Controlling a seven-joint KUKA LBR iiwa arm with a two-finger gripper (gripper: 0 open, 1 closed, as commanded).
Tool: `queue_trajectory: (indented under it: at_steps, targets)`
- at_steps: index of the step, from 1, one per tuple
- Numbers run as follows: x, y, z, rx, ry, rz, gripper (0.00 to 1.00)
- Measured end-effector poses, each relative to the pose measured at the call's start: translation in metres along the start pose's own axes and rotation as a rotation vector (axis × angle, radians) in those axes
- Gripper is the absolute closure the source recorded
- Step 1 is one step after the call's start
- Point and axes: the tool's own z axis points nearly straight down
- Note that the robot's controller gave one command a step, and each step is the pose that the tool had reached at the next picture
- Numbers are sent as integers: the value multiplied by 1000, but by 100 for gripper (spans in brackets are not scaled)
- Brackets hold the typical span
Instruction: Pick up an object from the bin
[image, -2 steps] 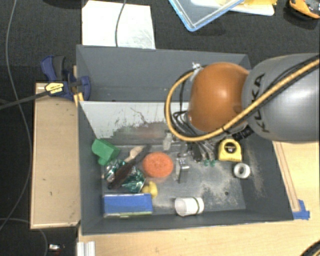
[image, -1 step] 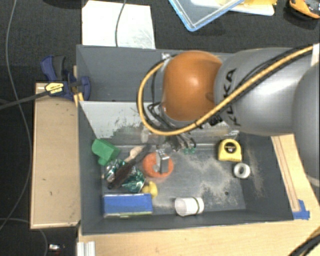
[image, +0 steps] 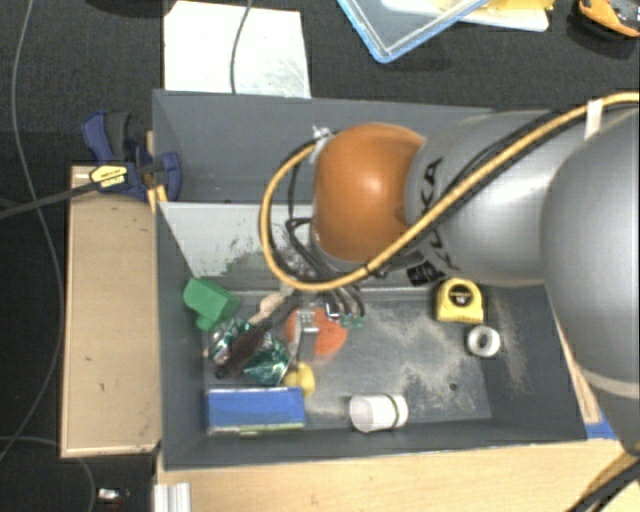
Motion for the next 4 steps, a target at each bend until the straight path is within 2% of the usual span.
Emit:
queue_trajectory:
  at_steps: [1,2,3,4]
  targets:
    - [10,2,32,-2,-5,54,0]
    - [-5,-22,38,-2,-6,-232,0]
    - [-9,-26,72,-3,-5,-23,0]
    - [3,-43,92,-6,-21,-65,0]
